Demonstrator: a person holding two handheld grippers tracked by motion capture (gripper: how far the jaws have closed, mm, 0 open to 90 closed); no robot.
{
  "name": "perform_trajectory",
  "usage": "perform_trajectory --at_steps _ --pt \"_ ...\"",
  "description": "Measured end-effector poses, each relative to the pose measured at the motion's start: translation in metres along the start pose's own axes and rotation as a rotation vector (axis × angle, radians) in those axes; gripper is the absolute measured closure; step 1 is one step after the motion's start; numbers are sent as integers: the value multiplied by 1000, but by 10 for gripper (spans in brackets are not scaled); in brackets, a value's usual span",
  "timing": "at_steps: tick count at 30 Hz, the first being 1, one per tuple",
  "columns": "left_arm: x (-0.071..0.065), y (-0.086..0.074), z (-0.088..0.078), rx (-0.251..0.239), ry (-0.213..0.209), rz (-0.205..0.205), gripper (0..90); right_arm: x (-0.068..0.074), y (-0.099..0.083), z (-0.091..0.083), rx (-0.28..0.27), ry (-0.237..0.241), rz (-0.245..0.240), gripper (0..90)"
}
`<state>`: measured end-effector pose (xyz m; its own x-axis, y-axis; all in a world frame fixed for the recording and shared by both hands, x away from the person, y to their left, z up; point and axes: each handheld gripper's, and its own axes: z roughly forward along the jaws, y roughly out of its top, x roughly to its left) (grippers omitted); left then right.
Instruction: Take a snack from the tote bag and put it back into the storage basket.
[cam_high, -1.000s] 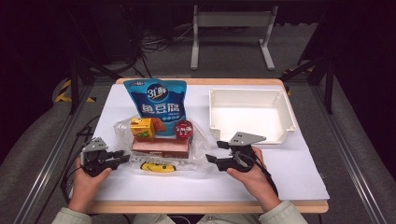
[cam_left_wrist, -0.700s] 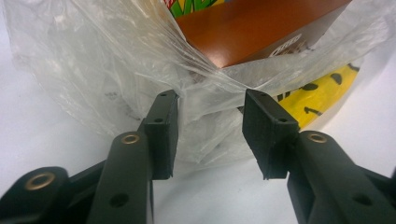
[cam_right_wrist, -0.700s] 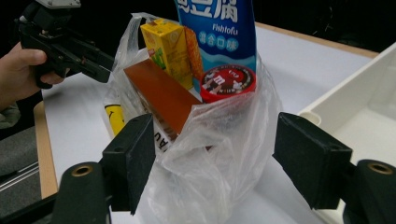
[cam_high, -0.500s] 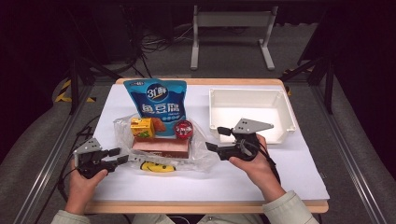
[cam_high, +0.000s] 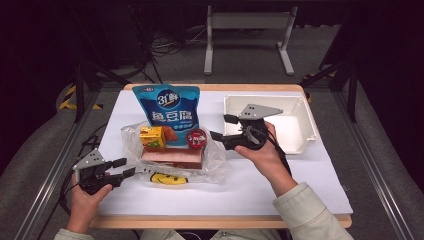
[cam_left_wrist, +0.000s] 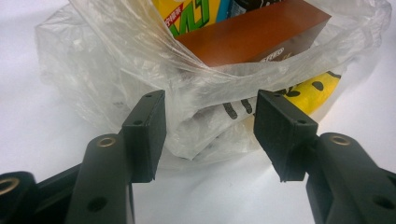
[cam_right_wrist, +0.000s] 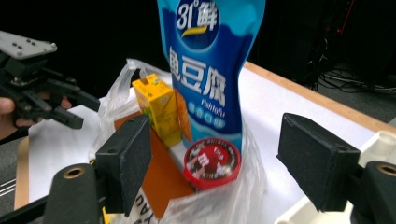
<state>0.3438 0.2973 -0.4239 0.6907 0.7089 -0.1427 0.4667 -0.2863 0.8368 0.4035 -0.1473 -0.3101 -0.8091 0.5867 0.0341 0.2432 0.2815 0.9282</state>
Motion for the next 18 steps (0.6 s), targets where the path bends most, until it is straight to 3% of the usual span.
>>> perform_trajectory --at_steps 18 --pt "2 0 -6 -89 15 -12 372 -17 41 40 -12 -6 -29 256"
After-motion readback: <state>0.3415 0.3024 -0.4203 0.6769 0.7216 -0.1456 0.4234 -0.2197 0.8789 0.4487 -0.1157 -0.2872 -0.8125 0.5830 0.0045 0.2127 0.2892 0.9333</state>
